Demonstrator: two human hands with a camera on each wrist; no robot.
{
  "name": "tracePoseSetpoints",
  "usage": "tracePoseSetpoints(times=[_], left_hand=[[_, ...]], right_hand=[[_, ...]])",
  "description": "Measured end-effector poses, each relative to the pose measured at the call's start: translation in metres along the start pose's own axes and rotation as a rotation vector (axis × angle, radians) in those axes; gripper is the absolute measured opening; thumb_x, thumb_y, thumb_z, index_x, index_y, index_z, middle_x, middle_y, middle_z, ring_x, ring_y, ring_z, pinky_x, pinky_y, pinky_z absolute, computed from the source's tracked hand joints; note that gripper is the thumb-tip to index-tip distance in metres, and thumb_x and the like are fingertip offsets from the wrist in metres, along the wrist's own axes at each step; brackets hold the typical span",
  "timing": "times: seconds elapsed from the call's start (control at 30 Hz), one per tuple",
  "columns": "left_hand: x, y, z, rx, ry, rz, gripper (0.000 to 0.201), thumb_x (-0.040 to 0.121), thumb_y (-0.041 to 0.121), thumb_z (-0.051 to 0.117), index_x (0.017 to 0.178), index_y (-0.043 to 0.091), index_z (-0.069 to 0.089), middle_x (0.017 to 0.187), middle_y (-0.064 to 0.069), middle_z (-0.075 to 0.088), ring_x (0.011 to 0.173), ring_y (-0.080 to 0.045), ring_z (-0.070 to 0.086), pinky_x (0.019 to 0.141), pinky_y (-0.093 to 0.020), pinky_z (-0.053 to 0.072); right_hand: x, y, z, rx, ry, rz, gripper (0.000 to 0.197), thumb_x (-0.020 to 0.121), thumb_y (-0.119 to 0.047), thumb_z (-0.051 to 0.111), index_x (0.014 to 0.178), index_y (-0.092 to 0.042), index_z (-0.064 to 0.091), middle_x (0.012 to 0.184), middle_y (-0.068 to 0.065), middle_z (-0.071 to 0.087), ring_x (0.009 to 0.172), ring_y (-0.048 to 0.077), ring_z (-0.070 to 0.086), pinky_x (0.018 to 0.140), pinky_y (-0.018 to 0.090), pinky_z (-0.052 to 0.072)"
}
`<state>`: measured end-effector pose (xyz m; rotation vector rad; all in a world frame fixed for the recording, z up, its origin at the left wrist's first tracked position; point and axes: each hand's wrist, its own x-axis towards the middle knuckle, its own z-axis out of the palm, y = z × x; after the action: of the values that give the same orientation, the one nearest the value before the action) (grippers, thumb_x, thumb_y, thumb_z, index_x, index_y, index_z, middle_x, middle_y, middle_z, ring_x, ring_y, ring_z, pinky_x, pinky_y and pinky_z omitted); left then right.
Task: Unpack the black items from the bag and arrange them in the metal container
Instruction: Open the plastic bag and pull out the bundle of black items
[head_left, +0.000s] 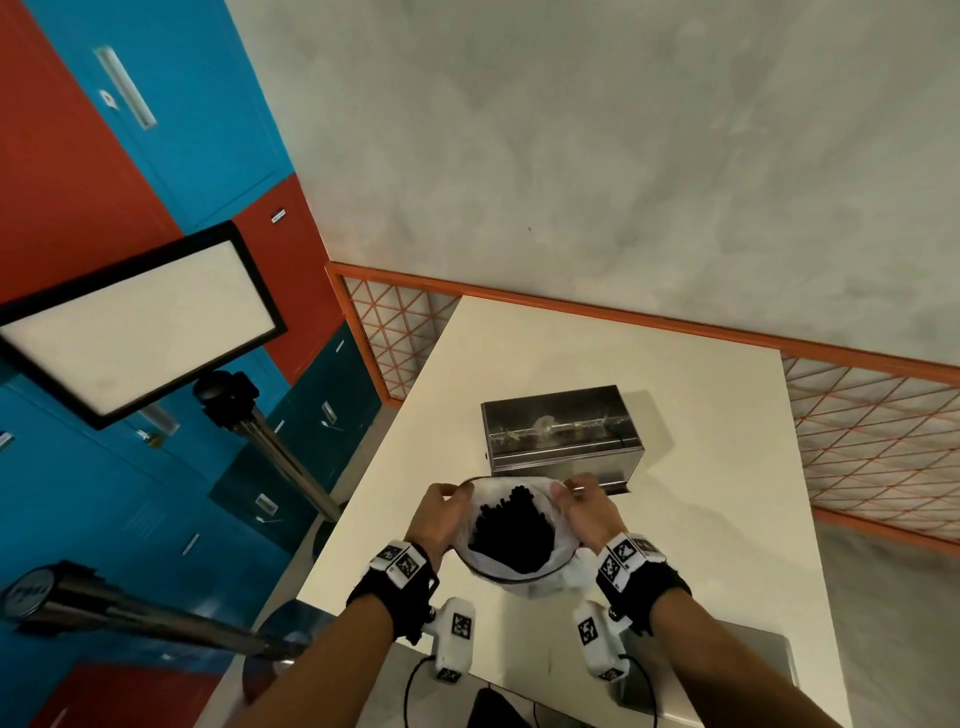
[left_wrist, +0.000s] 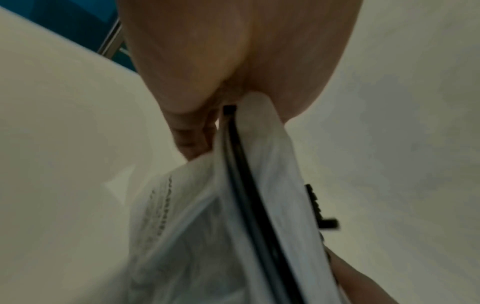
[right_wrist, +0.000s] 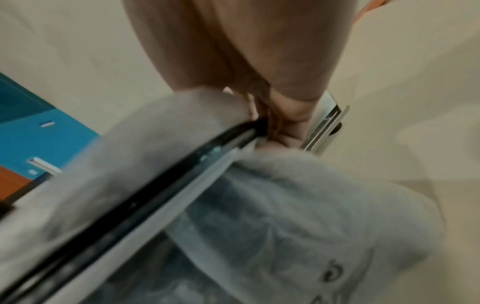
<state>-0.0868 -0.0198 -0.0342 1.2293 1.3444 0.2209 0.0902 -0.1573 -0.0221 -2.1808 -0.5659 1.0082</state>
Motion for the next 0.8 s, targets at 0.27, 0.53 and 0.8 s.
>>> tracePoseSetpoints(times=[0.27, 0.53, 0.8], left_hand=[[-0.043, -0.009, -0.017, -0.041, -0.304, -0.153, 0.072, 0.086, 0.075, 0.055, 0.124, 0.014, 0.057, 0.117, -0.017, 0.070, 0.090, -0.038, 0.074, 0.065, -0.053, 0.061], [-0.058, 0.018, -0.010, -0.343, -0.265, -0.048, 0.037, 0.098, 0.010, 0.054, 0.134, 0.014, 0.046, 0.115, -0.015, 0.066, 0.092, -0.033, 0.067, 0.073, -0.046, 0.059], [-0.053, 0.010, -0.010, -0.536, -0.136, -0.033, 0.072, 0.087, -0.018, 0.057, 0.146, 0.015, 0.031, 0.121, -0.019, 0.061, 0.103, -0.032, 0.064, 0.084, -0.044, 0.058]], right_hand=[[-0.036, -0.001, -0.007, 0.305, -0.273, 0.196, 0.056, 0.084, -0.072, 0.051, 0.122, -0.030, 0.052, 0.113, 0.011, 0.065, 0.086, 0.038, 0.069, 0.056, 0.054, 0.059], [-0.035, -0.030, 0.000, 0.590, -0.251, 0.112, 0.039, 0.088, 0.001, 0.045, 0.120, -0.016, 0.059, 0.108, 0.013, 0.069, 0.096, 0.031, 0.064, 0.076, 0.050, 0.055], [-0.012, -0.004, 0.013, 0.803, -0.124, 0.235, 0.056, 0.081, 0.018, 0.029, 0.120, -0.010, 0.059, 0.118, 0.022, 0.064, 0.097, 0.038, 0.064, 0.073, 0.046, 0.056]])
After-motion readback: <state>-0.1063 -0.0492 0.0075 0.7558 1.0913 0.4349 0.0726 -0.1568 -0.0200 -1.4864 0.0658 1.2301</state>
